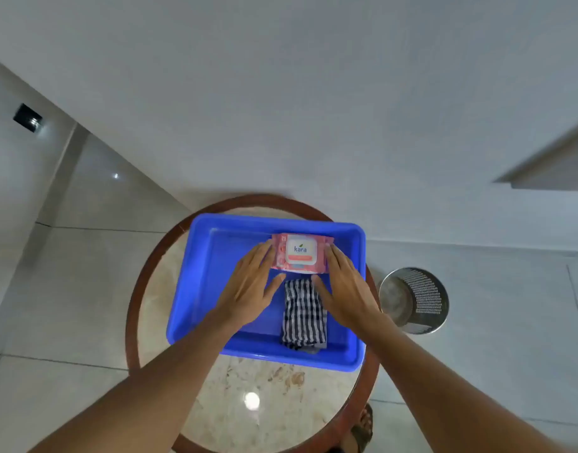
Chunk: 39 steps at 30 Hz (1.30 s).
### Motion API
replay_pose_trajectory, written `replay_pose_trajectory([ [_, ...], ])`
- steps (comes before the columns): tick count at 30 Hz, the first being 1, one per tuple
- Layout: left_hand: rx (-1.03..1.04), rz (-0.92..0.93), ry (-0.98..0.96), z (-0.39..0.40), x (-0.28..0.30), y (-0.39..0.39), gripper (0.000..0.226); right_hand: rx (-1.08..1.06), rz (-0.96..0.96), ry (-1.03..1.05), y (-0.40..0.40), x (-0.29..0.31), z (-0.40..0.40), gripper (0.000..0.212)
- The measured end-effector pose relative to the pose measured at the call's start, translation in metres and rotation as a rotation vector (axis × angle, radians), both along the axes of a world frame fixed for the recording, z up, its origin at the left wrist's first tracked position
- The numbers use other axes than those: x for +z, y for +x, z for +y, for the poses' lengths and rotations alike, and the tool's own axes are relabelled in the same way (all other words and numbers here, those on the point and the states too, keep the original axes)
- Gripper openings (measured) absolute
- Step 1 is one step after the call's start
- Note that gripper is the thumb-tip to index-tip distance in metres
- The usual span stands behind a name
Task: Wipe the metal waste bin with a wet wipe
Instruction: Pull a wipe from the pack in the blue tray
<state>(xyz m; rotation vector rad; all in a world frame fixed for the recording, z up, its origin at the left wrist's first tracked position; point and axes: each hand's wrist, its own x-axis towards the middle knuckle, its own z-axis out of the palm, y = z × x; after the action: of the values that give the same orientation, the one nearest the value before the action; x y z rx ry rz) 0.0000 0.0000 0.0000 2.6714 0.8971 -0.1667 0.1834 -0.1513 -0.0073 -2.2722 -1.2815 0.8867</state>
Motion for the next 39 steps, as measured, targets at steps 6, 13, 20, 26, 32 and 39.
replay_pose_trajectory([
  [6,-0.113,0.039,-0.100,0.018,-0.015,0.034,0.050,-0.063,-0.020,-0.022,-0.006,-0.010,0.028,0.067],
  [13,-0.196,0.062,-0.068,0.033,-0.016,0.052,0.048,-0.158,-0.044,0.009,-0.010,-0.017,0.038,0.054],
  [20,-0.206,0.027,-0.102,0.038,-0.016,0.051,0.048,-0.244,-0.020,0.023,-0.014,-0.014,0.043,0.051],
  [26,-0.185,-0.113,-0.176,0.041,-0.011,0.053,0.040,-0.287,-0.009,0.064,-0.015,-0.014,0.044,0.048],
  [32,0.032,-0.285,-0.289,0.059,-0.003,0.072,0.026,-0.263,-0.059,0.055,-0.022,-0.012,0.042,0.053],
  [39,0.132,-0.322,-0.424,0.065,-0.001,0.077,0.023,-0.274,0.016,0.077,-0.024,-0.013,0.054,0.045],
])
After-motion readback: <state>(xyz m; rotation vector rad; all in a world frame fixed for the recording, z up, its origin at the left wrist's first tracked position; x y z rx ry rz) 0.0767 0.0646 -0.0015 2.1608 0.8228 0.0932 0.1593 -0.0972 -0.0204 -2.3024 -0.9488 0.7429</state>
